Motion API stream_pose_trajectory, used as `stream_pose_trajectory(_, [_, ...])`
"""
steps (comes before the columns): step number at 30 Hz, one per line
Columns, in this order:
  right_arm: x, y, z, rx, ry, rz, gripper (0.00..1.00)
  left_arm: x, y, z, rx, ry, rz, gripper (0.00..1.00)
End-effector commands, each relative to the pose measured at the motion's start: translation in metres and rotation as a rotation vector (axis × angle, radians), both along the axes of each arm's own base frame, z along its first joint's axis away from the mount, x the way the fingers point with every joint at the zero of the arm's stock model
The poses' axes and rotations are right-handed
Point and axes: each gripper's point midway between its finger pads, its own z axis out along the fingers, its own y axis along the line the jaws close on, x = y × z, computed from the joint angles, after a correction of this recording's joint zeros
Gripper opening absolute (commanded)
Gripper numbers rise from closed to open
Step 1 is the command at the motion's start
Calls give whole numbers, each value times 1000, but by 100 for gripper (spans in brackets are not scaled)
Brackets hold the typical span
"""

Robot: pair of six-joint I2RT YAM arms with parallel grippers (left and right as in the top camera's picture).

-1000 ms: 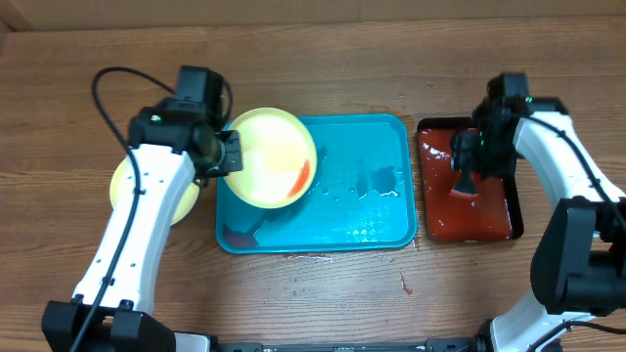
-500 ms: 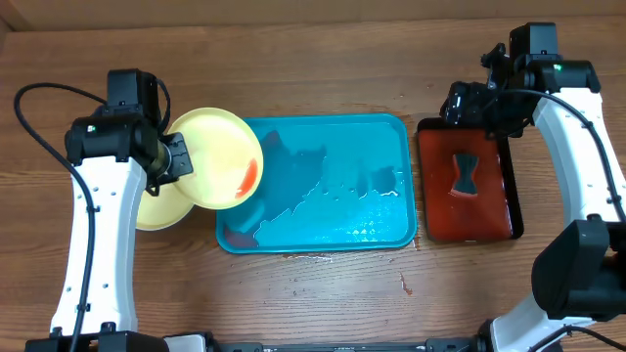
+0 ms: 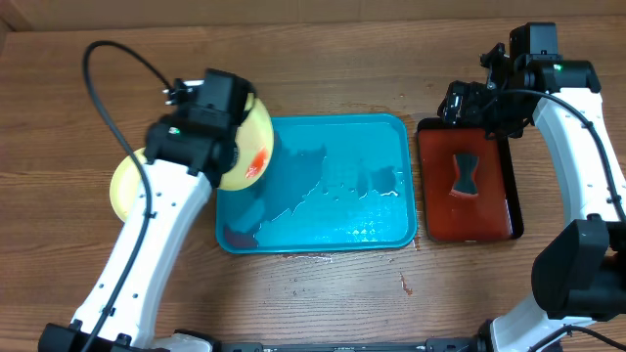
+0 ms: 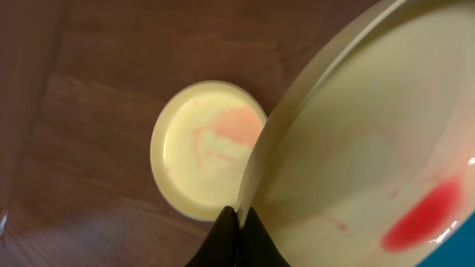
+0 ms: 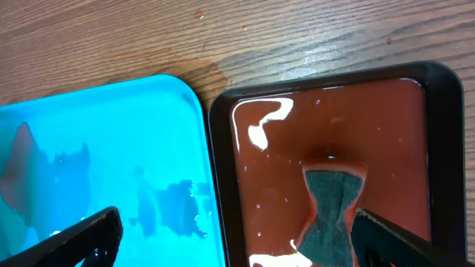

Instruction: Clean dirty plates on tray and stack at the side

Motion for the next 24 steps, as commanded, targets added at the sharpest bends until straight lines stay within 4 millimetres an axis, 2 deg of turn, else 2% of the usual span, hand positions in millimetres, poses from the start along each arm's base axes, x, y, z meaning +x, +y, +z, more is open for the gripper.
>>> stream_pose_trajectory(1, [3,2,14,8,-39,3,100,13,-10,17,104,-107,32,4])
stream_pose_trajectory(13, [-1,2,12,8,-24,3,100,24,-66,21,432,-213,-59,4])
stream_pose_trajectory(24, [-2,2,12,8,-20,3,100,16,-100,50,557,-361,-116,4])
